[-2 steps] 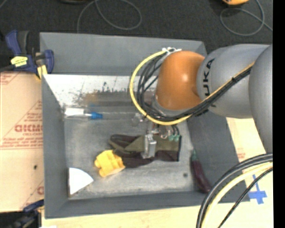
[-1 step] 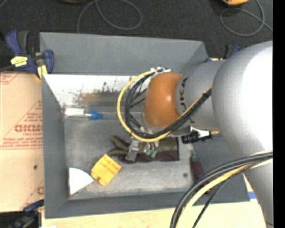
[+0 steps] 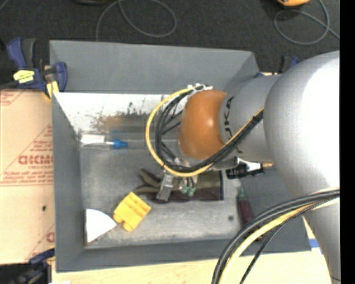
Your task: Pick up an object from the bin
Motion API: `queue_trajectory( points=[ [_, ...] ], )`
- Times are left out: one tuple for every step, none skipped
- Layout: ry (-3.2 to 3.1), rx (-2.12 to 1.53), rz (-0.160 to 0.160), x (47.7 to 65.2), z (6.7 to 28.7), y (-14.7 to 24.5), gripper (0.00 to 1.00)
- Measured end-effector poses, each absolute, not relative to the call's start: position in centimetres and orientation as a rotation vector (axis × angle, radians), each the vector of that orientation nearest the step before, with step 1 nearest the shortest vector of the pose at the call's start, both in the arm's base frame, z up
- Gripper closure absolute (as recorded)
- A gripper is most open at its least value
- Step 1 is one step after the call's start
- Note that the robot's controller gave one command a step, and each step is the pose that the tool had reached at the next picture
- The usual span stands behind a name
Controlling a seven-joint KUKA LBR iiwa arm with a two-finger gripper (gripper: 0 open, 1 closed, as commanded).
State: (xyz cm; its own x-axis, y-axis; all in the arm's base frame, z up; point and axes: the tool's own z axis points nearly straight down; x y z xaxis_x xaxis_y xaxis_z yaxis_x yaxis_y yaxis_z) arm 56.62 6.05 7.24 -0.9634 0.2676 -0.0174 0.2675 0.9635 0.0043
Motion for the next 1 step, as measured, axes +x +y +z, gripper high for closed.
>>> queue_trajectory(
  points=[
    [3.095, 0.422, 0.003, 56.62, 7.24, 6.05, 1.0]
  ],
)
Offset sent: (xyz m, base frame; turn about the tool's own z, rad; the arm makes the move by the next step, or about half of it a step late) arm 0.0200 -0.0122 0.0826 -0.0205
